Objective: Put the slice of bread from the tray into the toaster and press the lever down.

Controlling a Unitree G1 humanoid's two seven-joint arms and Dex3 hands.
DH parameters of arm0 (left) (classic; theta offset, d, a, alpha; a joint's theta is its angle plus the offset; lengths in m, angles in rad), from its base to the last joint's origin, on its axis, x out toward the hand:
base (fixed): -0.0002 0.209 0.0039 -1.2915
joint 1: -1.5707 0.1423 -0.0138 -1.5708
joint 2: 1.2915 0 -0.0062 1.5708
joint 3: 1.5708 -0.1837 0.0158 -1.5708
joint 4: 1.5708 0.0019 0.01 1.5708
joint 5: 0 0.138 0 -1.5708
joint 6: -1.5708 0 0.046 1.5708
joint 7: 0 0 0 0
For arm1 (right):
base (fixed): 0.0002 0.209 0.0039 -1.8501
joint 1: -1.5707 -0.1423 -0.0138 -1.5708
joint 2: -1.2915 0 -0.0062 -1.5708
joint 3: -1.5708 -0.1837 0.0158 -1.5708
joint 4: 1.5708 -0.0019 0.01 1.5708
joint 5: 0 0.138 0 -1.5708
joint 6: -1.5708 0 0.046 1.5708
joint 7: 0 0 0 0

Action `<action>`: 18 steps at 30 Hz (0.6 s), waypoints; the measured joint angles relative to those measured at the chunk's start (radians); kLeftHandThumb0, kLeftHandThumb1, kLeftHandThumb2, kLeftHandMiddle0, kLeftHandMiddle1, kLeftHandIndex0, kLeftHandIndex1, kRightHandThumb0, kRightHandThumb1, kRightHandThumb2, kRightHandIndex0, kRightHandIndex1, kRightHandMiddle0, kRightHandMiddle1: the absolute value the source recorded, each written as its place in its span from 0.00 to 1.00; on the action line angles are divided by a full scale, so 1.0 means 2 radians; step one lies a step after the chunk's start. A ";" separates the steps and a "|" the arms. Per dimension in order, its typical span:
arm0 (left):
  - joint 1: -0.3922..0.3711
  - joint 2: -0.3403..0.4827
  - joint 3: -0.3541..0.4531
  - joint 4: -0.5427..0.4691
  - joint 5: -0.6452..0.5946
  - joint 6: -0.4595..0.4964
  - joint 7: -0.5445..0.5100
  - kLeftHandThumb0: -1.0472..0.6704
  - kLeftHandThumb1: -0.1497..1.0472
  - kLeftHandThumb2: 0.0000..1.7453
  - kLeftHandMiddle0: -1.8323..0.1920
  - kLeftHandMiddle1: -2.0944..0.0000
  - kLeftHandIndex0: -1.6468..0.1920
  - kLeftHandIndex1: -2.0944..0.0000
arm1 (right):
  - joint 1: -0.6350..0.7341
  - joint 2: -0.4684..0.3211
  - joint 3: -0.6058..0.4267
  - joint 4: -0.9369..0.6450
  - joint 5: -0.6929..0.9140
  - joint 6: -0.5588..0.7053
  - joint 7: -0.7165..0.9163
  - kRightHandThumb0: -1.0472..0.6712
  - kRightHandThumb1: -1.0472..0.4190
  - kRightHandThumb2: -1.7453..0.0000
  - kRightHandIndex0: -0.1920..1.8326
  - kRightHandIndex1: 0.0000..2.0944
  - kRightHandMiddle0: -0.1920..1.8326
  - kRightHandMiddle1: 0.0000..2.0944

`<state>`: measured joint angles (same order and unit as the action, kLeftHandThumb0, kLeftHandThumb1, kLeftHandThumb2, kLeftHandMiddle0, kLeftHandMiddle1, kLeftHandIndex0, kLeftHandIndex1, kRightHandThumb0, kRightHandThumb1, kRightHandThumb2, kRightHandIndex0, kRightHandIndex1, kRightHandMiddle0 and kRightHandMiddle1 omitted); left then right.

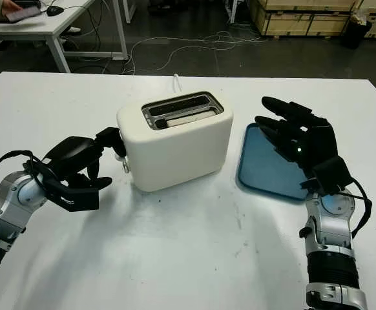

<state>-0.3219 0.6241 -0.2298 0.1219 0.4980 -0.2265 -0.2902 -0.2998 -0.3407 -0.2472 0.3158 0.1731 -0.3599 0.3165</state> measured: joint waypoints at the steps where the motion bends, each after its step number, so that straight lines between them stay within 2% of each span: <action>1: 0.001 -0.001 0.000 -0.001 0.000 0.002 0.000 0.18 0.28 0.93 0.35 0.43 0.27 0.60 | 0.000 0.000 0.000 -0.001 0.000 0.000 0.000 0.40 0.09 0.96 0.56 0.00 0.50 0.00; 5: 0.004 -0.015 0.001 0.005 -0.001 0.006 0.018 0.18 0.34 0.94 0.35 0.41 0.30 0.55 | 0.000 0.000 -0.001 -0.001 0.000 0.000 0.000 0.39 0.09 0.96 0.56 0.00 0.51 0.00; 9: 0.000 -0.050 0.001 0.032 -0.002 0.030 0.042 0.28 0.26 0.98 0.39 0.41 0.38 0.51 | 0.003 -0.001 -0.003 -0.002 0.000 0.000 0.001 0.40 0.09 0.95 0.56 0.00 0.51 0.00; 12: -0.011 -0.082 -0.002 0.065 -0.002 0.052 0.073 0.31 0.22 0.98 0.36 0.40 0.37 0.51 | 0.005 -0.001 -0.004 -0.002 0.000 0.000 0.002 0.39 0.09 0.96 0.56 0.00 0.50 0.00; 14: -0.017 -0.103 -0.005 0.092 -0.004 0.052 0.093 0.29 0.19 1.00 0.33 0.42 0.34 0.51 | 0.006 -0.002 -0.005 -0.003 0.000 0.000 0.002 0.38 0.09 0.96 0.56 0.00 0.50 0.00; 18: -0.025 -0.114 -0.005 0.129 -0.020 0.038 0.108 0.27 0.18 1.00 0.31 0.42 0.33 0.52 | 0.006 -0.003 -0.007 -0.003 0.000 0.000 0.003 0.38 0.09 0.97 0.56 0.00 0.51 0.00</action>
<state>-0.3722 0.3966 -0.2405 0.3806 0.4584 -0.1503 -0.0751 -0.2882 -0.3473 -0.2606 0.3100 0.1732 -0.3604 0.3221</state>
